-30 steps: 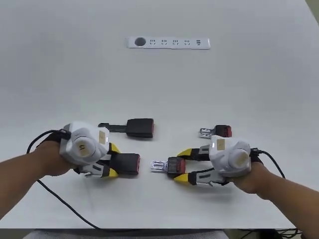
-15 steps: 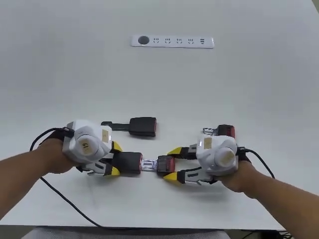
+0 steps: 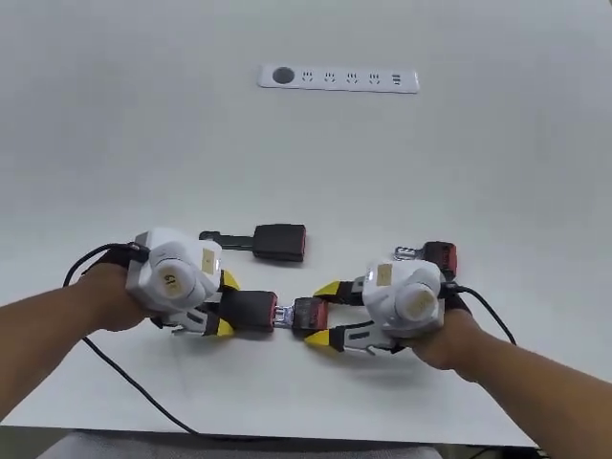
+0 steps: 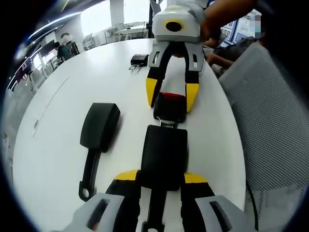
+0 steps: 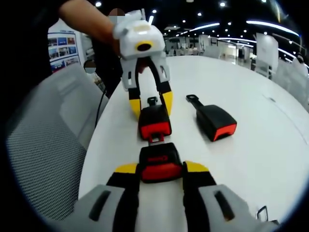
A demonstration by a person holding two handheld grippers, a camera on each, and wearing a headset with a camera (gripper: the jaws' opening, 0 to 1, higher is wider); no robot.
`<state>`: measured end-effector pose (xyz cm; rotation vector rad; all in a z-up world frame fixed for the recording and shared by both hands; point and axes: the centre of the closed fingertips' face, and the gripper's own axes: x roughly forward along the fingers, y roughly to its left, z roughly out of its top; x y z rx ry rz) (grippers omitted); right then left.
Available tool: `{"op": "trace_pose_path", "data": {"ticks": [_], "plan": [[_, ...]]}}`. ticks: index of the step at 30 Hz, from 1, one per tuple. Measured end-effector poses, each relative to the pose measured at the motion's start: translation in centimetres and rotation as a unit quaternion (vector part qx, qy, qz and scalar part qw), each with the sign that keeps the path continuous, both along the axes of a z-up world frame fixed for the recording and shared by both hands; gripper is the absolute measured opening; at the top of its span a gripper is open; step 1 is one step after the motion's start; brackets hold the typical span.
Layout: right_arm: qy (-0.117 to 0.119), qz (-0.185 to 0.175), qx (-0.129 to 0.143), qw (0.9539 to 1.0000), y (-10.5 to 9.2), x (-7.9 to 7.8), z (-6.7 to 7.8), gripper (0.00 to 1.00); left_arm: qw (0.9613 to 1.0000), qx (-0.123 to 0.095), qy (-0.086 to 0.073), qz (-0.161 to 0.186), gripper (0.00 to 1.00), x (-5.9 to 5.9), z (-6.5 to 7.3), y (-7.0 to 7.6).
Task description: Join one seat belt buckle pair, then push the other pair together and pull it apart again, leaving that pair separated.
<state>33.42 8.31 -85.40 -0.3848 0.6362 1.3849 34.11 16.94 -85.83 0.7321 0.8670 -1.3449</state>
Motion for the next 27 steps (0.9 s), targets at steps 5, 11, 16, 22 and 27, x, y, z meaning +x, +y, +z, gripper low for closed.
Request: {"op": "trace_pose_path", "data": {"ticks": [5,11,16,22,27], "plan": [[0.004,-0.005,-0.002,1.0000,0.5,0.1,0.0,0.34,0.9999,0.004,-0.003,-0.011,0.32,0.0,0.0,0.0],[0.007,-0.006,-0.006,0.9999,1.4,0.1,0.0,0.34,0.9998,0.007,-0.005,-0.017,0.32,-0.1,0.0,0.0],[0.012,-0.011,-0.003,0.9999,2.1,0.3,0.0,0.34,0.9997,0.009,-0.005,-0.020,0.32,-0.1,0.0,0.0],[0.010,-0.008,-0.011,0.9999,1.9,0.2,-0.1,0.34,0.9994,0.014,-0.005,-0.031,0.32,-0.2,0.2,-0.1],[0.009,-0.010,-0.012,0.9998,1.9,0.2,-0.2,0.34,0.9995,0.011,-0.005,-0.030,0.32,-0.3,0.2,0.0]]}}
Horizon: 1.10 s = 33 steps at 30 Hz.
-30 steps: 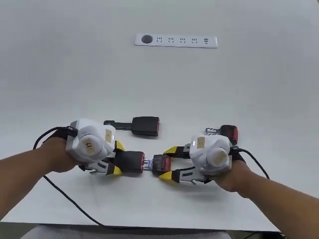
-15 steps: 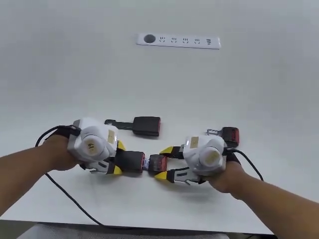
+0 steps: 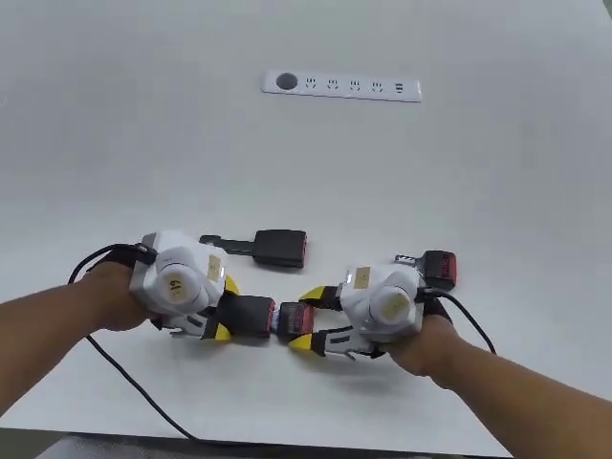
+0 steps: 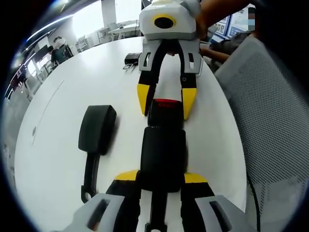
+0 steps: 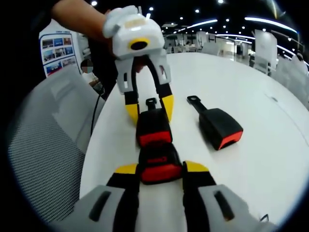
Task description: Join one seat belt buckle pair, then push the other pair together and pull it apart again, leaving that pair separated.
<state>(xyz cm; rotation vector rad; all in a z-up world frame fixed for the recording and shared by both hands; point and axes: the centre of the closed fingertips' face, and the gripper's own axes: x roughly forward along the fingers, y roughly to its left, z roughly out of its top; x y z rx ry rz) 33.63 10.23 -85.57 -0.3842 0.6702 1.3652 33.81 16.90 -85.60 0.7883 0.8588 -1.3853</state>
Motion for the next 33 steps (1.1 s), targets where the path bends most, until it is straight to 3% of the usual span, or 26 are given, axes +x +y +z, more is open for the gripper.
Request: {"op": "trace_pose_path", "data": {"ticks": [3,17,33], "plan": [[0.003,-0.001,0.004,1.0000,-0.03,0.03,0.07,0.34,1.0000,0.001,0.000,-0.006,0.32,-0.04,0.01,0.08],[-0.015,0.000,0.005,0.9999,-0.30,-0.01,0.05,0.34,0.9992,-0.040,0.006,0.001,0.32,0.09,0.00,0.43],[-0.013,-0.006,0.022,0.9997,-0.43,-0.05,0.23,0.33,0.9975,-0.069,0.013,0.002,0.31,-0.17,0.73,-0.22]]}}
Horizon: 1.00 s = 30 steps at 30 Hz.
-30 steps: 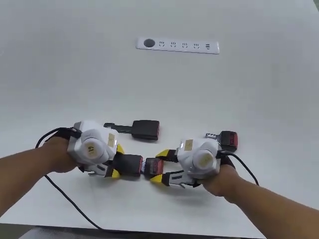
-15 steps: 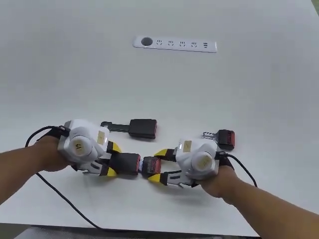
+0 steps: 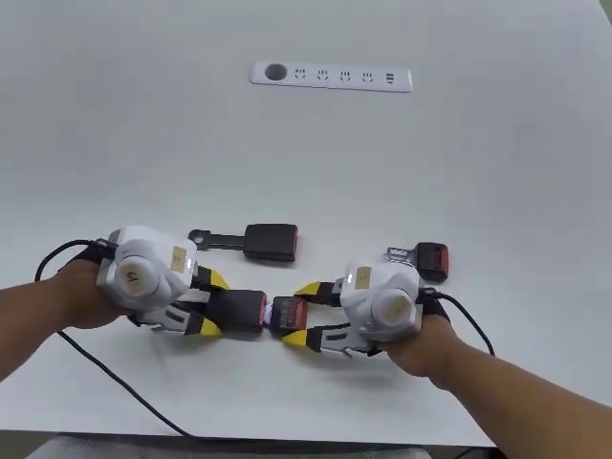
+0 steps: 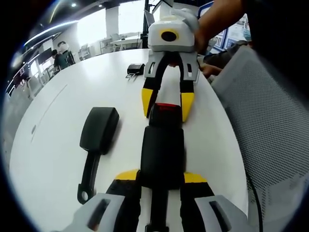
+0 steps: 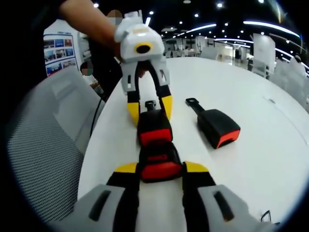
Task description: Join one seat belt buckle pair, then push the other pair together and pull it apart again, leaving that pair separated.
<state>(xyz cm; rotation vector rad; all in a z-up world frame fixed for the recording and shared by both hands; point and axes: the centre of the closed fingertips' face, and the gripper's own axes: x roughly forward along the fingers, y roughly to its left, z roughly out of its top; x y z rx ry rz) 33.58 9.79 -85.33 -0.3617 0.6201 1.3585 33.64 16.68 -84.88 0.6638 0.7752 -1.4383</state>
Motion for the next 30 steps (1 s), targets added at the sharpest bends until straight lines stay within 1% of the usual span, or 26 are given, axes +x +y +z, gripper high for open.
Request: {"op": "trace_pose_path", "data": {"ticks": [7,12,24,27,29,30], "plan": [[0.004,-0.002,0.004,1.0000,0.01,0.01,0.05,0.33,1.0000,-0.007,-0.003,0.000,0.31,0.13,-0.04,0.11],[0.003,-0.003,0.005,1.0000,-0.01,0.02,0.05,0.33,0.9999,-0.012,0.001,0.003,0.31,0.21,-0.10,0.22],[0.000,-0.003,0.006,1.0000,-0.06,0.04,0.03,0.33,0.9997,-0.021,0.002,0.008,0.31,0.18,-0.15,-0.01],[0.000,-0.004,0.006,1.0000,-0.05,0.01,0.01,0.33,0.9997,-0.024,0.003,0.011,0.31,0.23,-0.18,0.03],[0.001,-0.007,0.007,0.9999,-0.06,0.01,-0.02,0.33,0.9994,-0.028,0.004,0.019,0.31,0.23,-0.20,0.03],[0.001,-0.010,0.008,0.9999,-0.04,-0.02,0.03,0.33,0.9994,-0.028,0.002,0.019,0.31,0.21,-0.21,0.03]]}}
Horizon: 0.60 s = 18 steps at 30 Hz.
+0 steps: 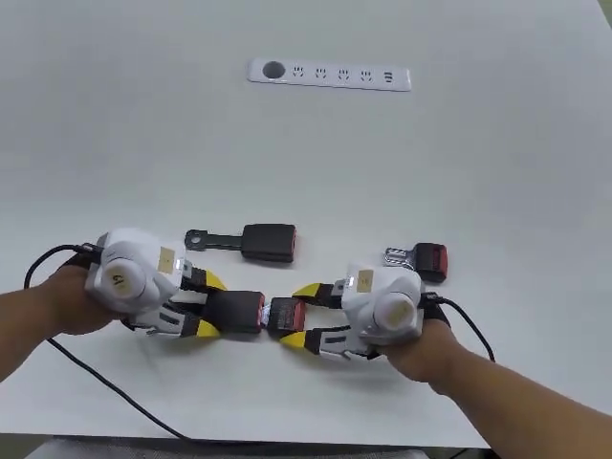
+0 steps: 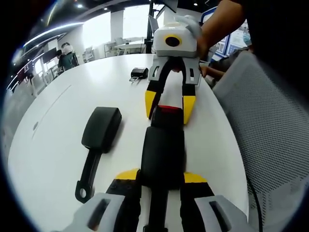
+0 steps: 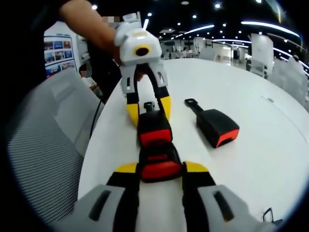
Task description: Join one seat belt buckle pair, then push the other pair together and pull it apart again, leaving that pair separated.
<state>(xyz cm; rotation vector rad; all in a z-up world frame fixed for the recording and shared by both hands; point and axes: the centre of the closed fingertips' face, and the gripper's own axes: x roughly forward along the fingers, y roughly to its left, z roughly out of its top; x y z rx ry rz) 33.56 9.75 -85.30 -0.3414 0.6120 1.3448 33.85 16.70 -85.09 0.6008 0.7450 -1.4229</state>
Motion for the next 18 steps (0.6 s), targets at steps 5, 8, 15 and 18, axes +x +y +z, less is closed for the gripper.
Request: {"op": "trace_pose_path", "data": {"ticks": [5,8,15,18], "plan": [[0.001,-0.002,0.000,1.0000,0.00,0.05,-0.04,0.33,1.0000,-0.001,0.001,0.000,0.31,0.02,0.02,0.00],[0.002,-0.004,0.000,1.0000,-0.02,0.06,-0.05,0.33,1.0000,-0.003,0.003,0.003,0.31,0.02,0.05,0.00],[-0.002,-0.005,-0.001,1.0000,0.03,0.06,-0.03,0.34,1.0000,0.001,0.004,0.006,0.32,-0.01,0.15,-0.15],[-0.008,0.004,-0.007,0.9999,0.05,0.11,0.00,0.35,0.9999,0.004,-0.003,0.010,0.33,0.22,-0.04,0.07]]}}
